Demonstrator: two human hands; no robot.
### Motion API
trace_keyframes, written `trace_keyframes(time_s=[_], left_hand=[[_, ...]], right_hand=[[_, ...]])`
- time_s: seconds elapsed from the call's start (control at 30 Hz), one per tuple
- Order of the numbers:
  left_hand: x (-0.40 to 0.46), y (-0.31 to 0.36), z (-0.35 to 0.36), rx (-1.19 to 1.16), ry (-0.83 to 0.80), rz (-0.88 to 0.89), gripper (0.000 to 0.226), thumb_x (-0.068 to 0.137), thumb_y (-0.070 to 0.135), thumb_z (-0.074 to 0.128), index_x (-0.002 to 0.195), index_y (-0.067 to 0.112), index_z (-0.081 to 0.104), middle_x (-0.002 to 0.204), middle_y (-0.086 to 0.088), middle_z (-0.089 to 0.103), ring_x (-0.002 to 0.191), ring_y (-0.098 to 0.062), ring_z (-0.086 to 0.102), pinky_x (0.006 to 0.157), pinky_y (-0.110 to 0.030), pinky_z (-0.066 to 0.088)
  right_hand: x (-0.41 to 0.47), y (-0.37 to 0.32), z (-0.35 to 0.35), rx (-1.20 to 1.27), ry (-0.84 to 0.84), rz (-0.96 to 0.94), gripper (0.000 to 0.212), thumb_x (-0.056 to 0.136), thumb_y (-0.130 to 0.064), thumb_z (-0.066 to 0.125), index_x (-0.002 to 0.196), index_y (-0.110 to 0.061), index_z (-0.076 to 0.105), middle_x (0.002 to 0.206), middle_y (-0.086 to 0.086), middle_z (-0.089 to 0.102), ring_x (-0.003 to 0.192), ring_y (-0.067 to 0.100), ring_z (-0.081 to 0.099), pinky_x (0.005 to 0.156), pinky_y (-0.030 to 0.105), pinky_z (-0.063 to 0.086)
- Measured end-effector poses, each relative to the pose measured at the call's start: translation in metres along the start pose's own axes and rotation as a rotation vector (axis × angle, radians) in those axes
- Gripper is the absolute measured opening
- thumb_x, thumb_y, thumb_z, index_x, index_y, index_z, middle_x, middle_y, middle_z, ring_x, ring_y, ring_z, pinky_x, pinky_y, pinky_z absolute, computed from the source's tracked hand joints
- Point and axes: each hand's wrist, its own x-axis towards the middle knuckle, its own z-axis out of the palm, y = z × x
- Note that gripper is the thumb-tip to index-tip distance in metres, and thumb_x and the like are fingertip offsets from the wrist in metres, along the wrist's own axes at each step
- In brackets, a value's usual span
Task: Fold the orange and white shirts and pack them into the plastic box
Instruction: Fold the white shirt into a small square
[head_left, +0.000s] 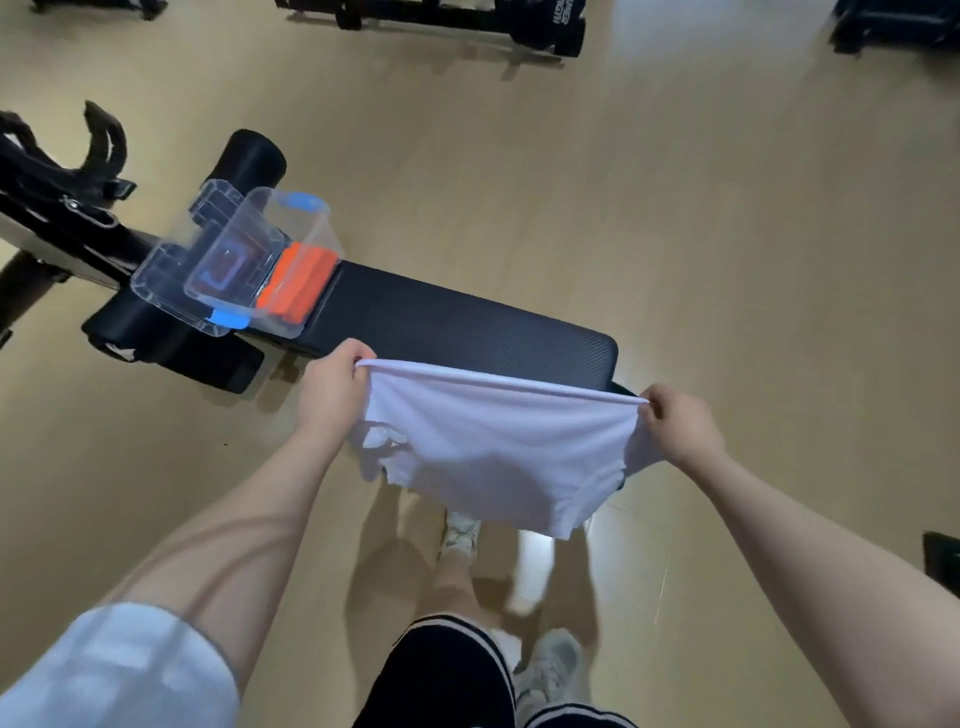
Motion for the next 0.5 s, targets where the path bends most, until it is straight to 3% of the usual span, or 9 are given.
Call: trace_keyframes(time_s=[0.07, 0.2, 0.33, 0.5], left_hand=[[0.033, -0.011, 0.019, 0.13, -0.032, 0.015, 0.023, 0.088, 0.008, 0.038, 0.095, 0.015, 0.059, 0.088, -0.011, 0.063, 0.078, -0.03, 0.051, 0.061, -0.035, 0.042], [0.114, -0.029, 0.068, 0.32, -0.097, 0.101, 0.025, 0.087, 0.005, 0.038, 0.1, 0.012, 0.059, 0.091, -0.017, 0.061, 0.077, -0.032, 0.047, 0.062, -0.033, 0.034], [0.192, -0.05, 0.115, 0.415, -0.157, 0.149, 0.027, 0.086, 0.003, 0.037, 0.101, 0.011, 0.058, 0.095, -0.019, 0.061, 0.084, -0.037, 0.052, 0.065, -0.035, 0.036], [0.266, -0.058, 0.159, 0.496, -0.217, 0.226, 0.031, 0.09, 0.001, 0.036, 0.109, 0.012, 0.059, 0.099, -0.02, 0.062, 0.088, -0.039, 0.054, 0.066, -0.036, 0.036]], right_hand=[[0.028, -0.005, 0.018, -0.005, 0.012, 0.039, 0.021, 0.09, -0.014, 0.043, 0.094, -0.003, 0.06, 0.085, 0.02, 0.064, 0.076, 0.034, 0.055, 0.067, 0.037, 0.048], [0.103, -0.011, 0.062, 0.0, 0.052, 0.115, 0.02, 0.088, -0.008, 0.043, 0.095, 0.0, 0.06, 0.09, 0.024, 0.064, 0.086, 0.039, 0.059, 0.069, 0.038, 0.046], [0.176, -0.022, 0.101, -0.033, 0.042, 0.156, 0.02, 0.089, -0.007, 0.043, 0.098, 0.002, 0.058, 0.097, 0.028, 0.062, 0.088, 0.038, 0.057, 0.075, 0.04, 0.047], [0.25, -0.041, 0.126, -0.038, 0.053, 0.21, 0.028, 0.09, -0.009, 0.043, 0.111, -0.002, 0.06, 0.113, 0.028, 0.061, 0.105, 0.041, 0.056, 0.083, 0.037, 0.044]])
